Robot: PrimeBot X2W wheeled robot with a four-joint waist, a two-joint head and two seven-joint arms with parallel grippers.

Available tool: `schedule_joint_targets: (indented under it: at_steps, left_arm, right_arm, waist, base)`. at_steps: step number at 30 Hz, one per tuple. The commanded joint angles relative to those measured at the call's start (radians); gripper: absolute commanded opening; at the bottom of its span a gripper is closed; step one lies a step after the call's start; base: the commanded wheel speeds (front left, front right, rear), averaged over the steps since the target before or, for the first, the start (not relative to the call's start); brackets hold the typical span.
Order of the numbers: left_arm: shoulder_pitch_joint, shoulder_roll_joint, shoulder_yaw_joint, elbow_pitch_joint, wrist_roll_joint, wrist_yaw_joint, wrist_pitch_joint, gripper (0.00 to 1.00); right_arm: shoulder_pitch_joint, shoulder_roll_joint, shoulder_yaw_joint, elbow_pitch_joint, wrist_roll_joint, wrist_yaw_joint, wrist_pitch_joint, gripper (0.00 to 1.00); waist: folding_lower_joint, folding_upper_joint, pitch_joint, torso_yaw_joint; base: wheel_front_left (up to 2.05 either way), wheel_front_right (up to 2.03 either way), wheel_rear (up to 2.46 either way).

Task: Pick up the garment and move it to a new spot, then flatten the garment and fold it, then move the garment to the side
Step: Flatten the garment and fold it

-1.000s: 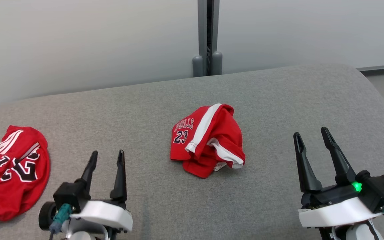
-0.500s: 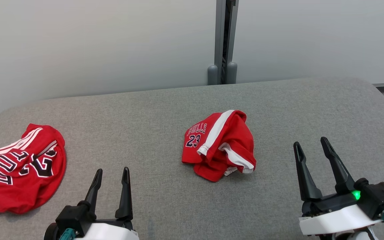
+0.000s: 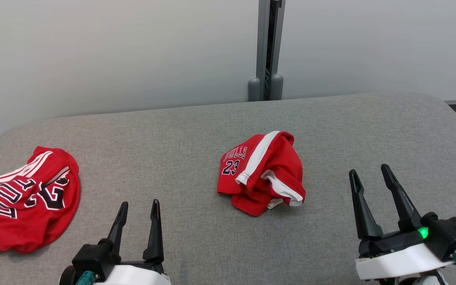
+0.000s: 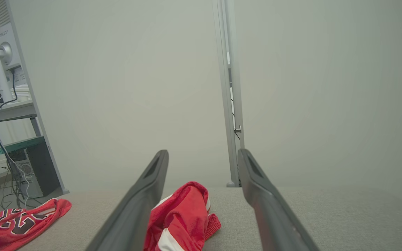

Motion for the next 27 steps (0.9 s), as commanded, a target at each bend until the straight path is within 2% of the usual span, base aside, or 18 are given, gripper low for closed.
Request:
schedule_joint_targets:
  at_steps: [1, 21, 27]
  left_arm:
    - [-0.012, 0.003, -0.002, 0.003, -0.005, 0.007, -0.003, 1.00]
    - [-0.024, 0.003, -0.023, 0.021, -0.002, 0.001, -0.003, 1.00]
    - [-0.033, 0.004, -0.037, 0.019, -0.008, 0.003, -0.003, 1.00]
  right_arm:
    - [-0.001, -0.005, -0.001, 0.002, 0.006, 0.000, -0.003, 1.00]
    - [0.005, -0.005, 0.003, 0.002, 0.008, 0.000, -0.003, 1.00]
    - [-0.022, -0.005, 0.072, 0.046, -0.044, 0.000, -0.003, 1.00]
  waist:
    - [0.0000, 0.0000, 0.000, 0.001]
    - [0.0000, 0.0000, 0.000, 0.005]
    - [0.0000, 0.0000, 0.009, 0.025]
  base:
    - [0.00, 0.00, 0.00]
    - [0.00, 0.00, 0.00]
    - [0.00, 0.00, 0.00]
